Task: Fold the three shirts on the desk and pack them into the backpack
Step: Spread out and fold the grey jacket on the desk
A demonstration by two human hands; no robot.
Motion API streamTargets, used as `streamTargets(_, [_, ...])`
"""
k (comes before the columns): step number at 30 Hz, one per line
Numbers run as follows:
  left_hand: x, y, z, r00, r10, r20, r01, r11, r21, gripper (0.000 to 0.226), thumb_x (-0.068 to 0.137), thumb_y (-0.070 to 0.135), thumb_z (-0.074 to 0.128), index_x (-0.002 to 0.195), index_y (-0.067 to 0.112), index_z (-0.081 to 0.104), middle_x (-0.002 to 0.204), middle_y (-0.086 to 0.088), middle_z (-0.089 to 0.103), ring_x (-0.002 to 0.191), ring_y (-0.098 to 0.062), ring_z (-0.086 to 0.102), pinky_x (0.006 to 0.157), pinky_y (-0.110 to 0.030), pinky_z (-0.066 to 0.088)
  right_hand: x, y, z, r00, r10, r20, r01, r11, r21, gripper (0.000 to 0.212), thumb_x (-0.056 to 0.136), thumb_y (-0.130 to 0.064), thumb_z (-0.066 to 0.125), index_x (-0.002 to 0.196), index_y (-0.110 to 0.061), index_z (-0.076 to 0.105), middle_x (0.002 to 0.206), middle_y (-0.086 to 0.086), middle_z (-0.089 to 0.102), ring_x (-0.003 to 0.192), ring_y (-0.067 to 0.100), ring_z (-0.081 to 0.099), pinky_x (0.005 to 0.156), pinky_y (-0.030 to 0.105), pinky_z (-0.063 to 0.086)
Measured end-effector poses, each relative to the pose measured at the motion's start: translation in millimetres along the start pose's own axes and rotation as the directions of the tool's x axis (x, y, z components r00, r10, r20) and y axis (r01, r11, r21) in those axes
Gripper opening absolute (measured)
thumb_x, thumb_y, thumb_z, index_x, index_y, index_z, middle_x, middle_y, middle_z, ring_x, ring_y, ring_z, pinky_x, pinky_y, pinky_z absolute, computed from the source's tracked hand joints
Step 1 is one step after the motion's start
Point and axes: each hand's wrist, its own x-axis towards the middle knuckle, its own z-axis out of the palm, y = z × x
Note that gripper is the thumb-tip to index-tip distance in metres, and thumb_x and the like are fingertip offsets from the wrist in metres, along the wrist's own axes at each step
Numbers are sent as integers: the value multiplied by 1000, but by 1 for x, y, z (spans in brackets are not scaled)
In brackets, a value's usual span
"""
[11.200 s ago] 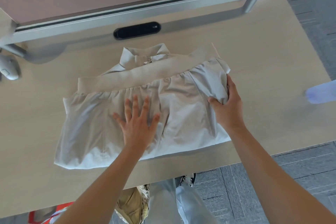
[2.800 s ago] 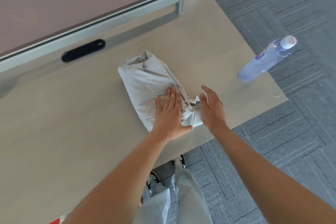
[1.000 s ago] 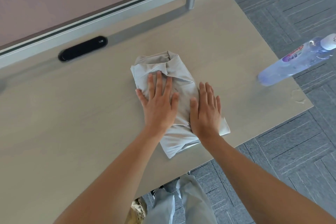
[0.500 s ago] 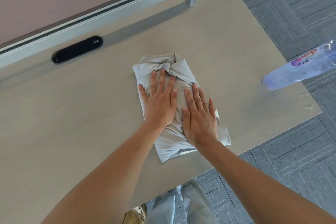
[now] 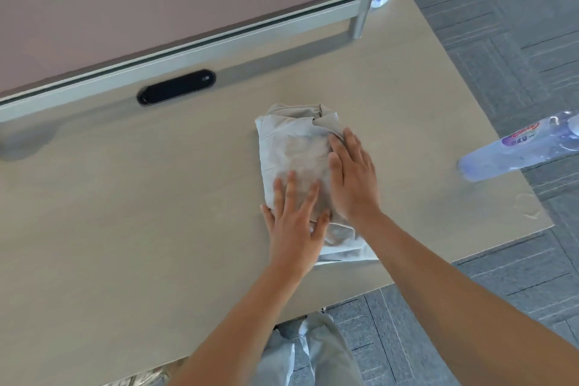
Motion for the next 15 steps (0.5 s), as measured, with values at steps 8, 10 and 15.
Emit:
streamTargets(8, [-4,4,24,997,35,-65,-10,936,351,67,106,56,27,166,32,8,174,-4,-11,160,-30,-13,119,-73,14,61,16,26,989,-89,120,110,978,-180,58,110,-45,14,167,-36,5,176,-2,0,161,18,5,131,45,8])
streamTargets(10, [-3,3,31,997,42,-64,-13,918,397,68,108,53,25,166,29,0,173,-5,-15,159,-32,-14,120,-72,13,63,24,33,988,-88,126,105,985,-139,57,111,-43,16,167,-38,5,176,-4,3,161,15,5,131,44,7])
streamTargets(15, [-1,4,34,996,62,-66,-31,919,393,68,109,51,28,166,28,-1,174,-4,-13,160,-30,-12,121,-70,13,67,33,39,988,-77,136,85,995,-52,63,103,-50,6,166,-42,8,176,-4,8,161,12,5,131,44,4])
